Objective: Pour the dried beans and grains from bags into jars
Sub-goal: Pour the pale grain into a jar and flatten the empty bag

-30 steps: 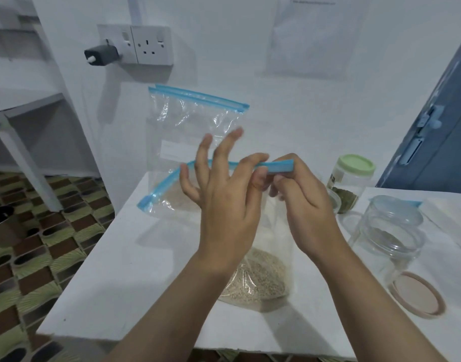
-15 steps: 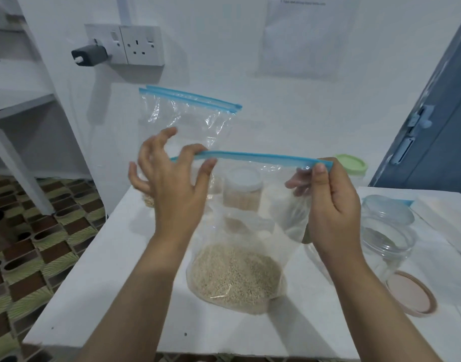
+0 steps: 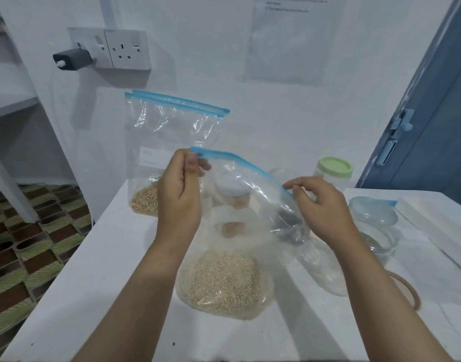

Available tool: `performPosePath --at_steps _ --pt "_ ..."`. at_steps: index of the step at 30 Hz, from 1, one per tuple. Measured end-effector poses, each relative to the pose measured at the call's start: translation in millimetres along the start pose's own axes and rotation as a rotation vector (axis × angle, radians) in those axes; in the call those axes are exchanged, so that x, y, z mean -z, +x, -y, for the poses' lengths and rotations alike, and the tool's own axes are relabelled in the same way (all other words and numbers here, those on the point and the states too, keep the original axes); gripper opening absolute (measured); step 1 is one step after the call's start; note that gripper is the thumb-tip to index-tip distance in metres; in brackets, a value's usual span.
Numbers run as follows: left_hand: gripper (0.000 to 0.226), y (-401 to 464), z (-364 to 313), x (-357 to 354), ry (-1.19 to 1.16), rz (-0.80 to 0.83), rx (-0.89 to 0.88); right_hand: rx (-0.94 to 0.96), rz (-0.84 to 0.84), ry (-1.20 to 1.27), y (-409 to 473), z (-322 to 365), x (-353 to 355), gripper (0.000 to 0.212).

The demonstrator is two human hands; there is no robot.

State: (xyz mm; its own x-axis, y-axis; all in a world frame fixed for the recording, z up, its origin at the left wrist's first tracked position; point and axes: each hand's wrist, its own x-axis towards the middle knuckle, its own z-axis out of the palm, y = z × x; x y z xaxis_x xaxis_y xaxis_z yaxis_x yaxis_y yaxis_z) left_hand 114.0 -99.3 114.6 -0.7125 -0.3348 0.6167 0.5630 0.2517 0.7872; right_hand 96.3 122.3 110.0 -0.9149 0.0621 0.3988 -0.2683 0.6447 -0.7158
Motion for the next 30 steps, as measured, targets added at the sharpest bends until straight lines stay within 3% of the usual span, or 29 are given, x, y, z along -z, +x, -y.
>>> performPosePath --at_steps 3,6,10,19,24,30 --pt "0.026 1.6 -13.4 -8.8 0.071 0.09 -0.127 0.199 -0.014 -0.052 3.6 25.0 5.6 0.021" --pt "0.029 1.4 -20.5 -13.3 0.242 0.15 -0.274 0.425 -0.073 0.05 -2.9 63.9 -0.6 0.024" --pt "0.02 1.2 -26.9 -13.2 0.443 0.063 -0.341 0.585 -0.089 0.152 -7.4 94.8 -12.6 0.014" --pt "0.014 -3.9 -25.2 -10.3 0.375 -0.037 -0.231 0.402 -0.045 0.337 -5.9 95.0 -24.5 0.011" --pt "0.016 19.3 -5.7 14.4 0.283 -0.242 -0.139 0.432 -0.205 0.109 1.1 69.1 -23.5 0.013" --pt "0.022 41.7 22.1 42.7 0.162 -0.341 -0.014 0.378 -0.386 -0.1 8.0 24.3 1.5 0.015"
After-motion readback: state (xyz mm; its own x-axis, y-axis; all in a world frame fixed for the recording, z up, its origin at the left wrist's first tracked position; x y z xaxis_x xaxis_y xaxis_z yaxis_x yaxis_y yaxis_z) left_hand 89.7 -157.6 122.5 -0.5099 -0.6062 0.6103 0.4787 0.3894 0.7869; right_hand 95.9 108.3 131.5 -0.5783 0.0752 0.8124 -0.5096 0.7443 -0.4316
